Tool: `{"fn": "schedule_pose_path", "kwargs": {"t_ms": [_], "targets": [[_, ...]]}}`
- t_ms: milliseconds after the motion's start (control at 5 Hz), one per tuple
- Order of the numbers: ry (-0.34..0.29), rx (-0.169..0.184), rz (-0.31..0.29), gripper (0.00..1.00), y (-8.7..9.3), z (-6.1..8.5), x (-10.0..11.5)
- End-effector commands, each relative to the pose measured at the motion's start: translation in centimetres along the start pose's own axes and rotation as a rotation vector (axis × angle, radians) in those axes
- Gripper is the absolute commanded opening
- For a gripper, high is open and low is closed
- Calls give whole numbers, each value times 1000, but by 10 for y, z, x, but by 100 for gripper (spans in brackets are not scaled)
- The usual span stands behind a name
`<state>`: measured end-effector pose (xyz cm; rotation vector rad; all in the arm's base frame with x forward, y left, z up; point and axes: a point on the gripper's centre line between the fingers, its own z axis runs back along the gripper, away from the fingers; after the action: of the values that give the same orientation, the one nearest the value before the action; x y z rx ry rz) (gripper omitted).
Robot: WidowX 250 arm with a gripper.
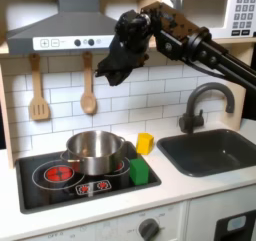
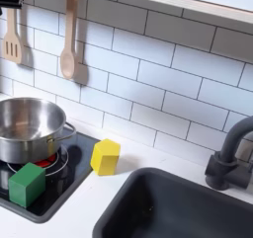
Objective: Push button
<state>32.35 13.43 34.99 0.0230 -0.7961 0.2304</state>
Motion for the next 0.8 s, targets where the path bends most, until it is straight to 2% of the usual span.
{"fn": "schedule_pose_path", "kwargs": {"t_ms": [0,200,600], "targets": [[-76,-8,-5,0,5,1,16],[-104,-17,-12,0,3,5,23],[-139,-36,-4,0,3,4,38]]}}
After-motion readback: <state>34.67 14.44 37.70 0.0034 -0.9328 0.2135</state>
